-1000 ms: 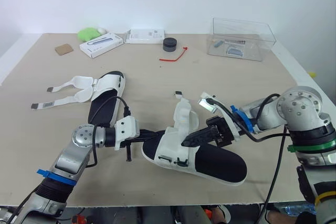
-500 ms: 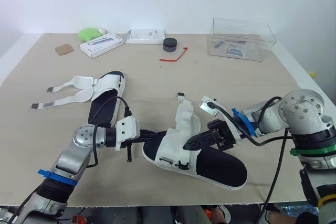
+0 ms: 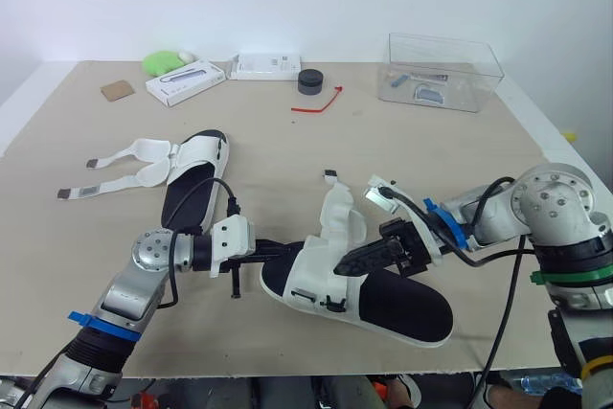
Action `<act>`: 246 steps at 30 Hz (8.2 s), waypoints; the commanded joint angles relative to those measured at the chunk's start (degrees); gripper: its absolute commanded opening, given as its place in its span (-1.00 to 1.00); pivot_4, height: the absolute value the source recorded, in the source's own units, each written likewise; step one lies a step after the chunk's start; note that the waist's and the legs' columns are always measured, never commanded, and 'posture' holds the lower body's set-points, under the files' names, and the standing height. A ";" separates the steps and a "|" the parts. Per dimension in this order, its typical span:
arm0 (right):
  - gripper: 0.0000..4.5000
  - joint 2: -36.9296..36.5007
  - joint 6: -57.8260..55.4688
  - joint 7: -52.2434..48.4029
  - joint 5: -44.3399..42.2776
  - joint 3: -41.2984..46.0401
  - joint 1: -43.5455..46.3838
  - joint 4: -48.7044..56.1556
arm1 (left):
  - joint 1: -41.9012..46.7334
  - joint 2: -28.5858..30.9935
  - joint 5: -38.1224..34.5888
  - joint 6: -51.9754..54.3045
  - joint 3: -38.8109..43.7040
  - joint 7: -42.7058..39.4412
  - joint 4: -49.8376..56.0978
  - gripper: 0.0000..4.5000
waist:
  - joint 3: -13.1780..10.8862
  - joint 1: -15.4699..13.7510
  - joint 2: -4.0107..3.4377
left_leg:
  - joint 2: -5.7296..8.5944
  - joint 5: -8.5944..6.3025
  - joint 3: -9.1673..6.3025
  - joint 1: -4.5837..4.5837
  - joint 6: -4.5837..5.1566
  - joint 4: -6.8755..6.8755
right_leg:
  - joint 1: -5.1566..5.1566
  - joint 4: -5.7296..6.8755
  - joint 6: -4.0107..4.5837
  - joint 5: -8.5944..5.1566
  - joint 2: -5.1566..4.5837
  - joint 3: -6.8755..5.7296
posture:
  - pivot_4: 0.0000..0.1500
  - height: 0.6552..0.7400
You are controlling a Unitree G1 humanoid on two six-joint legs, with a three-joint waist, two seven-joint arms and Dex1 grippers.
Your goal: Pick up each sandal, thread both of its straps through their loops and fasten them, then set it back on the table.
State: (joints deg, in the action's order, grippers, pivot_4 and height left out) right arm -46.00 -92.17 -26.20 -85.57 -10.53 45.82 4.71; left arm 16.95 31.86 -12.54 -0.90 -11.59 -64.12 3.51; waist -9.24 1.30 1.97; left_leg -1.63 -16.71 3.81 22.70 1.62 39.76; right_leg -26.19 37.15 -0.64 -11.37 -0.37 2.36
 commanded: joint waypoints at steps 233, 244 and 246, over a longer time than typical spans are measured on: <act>-0.98 20.00 -0.31 0.52 34.83 12.49 -1.15 7.59 | 9.94 1.82 5.71 -3.76 -0.61 -1.49 -16.44 -1.00 | 0.17 0.21 -0.02 | 0.07 0.33 0.74 -0.21 -0.02 0.04 | -0.01 -0.12 -0.30 0.66 0.18 0.47 | 1.00 1.00; -0.98 18.55 0.35 -1.72 35.22 12.15 0.32 8.67 | 9.80 2.22 5.91 -3.59 -0.62 -1.55 -16.33 -1.00 | 0.17 0.28 -0.02 | 0.07 0.32 0.72 -0.21 0.00 -0.03 | -0.02 -0.15 -0.31 0.60 0.19 0.47 | 1.00 1.00; -0.98 18.57 0.19 -2.18 34.91 12.62 1.17 8.81 | 9.74 2.27 5.91 -3.50 -0.63 -1.59 -16.21 -1.00 | 0.17 0.28 -0.02 | 0.07 0.32 0.73 -0.21 0.00 -0.04 | -0.02 -0.15 -0.31 0.60 0.18 0.47 | 1.00 1.00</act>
State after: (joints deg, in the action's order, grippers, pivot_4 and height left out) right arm -26.59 -91.46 -27.36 -49.67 0.64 45.71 11.47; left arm 27.40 33.01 -8.49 -5.09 -11.53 -65.53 -11.84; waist -9.06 1.58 1.95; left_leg -1.55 -16.38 4.53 22.50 1.61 39.72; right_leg -26.22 37.00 -0.96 -10.77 -0.18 2.83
